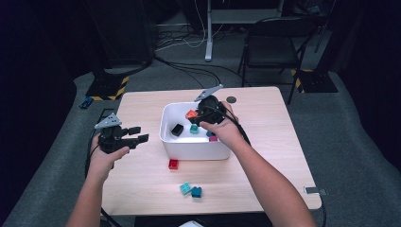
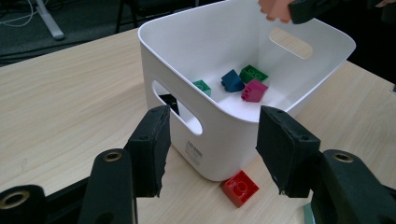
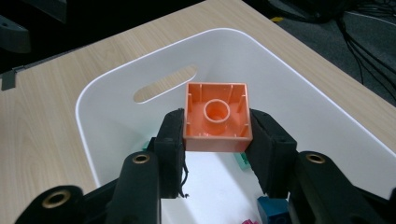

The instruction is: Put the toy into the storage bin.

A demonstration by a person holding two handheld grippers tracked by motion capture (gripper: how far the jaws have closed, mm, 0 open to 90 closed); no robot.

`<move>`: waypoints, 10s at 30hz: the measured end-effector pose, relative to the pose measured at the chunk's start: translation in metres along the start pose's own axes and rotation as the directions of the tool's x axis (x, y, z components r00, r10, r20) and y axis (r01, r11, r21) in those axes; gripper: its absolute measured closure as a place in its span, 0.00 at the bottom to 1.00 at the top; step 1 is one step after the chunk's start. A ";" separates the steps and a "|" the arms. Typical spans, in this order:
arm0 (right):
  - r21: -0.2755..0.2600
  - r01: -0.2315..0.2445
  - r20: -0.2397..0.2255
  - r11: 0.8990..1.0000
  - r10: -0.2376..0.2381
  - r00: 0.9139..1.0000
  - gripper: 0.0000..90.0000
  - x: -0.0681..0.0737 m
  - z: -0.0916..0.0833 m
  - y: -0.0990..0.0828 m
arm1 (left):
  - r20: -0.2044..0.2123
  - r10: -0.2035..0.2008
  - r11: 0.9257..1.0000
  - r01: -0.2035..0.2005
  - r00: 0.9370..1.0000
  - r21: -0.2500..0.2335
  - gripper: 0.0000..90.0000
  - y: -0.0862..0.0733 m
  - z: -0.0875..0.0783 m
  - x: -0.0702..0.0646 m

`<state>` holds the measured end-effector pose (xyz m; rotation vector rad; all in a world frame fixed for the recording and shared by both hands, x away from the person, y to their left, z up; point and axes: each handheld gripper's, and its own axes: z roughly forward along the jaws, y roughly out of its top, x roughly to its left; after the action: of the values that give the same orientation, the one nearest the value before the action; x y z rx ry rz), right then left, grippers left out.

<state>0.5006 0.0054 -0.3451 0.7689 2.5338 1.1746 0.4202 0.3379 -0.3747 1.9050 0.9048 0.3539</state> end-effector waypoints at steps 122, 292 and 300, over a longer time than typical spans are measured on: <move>-0.150 -0.021 0.012 0.988 0.023 1.000 0.57 0.064 -0.043 -0.171 | 0.089 0.101 0.954 -0.122 0.991 0.274 0.55 -0.096 0.134 -0.069; -0.020 0.134 -0.206 0.991 -0.135 0.969 0.53 0.107 0.007 -0.177 | 0.072 0.176 0.982 -0.180 0.982 0.051 0.47 0.062 0.070 -0.051; 0.001 0.137 -0.229 0.991 -0.133 0.964 0.51 0.111 0.018 -0.178 | 0.058 0.146 0.989 -0.148 0.988 0.026 0.47 0.046 0.054 -0.050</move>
<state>0.3520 -0.0171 -0.4924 0.4782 2.7340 1.2615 0.4378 0.2551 -0.3559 2.0058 0.7386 0.3744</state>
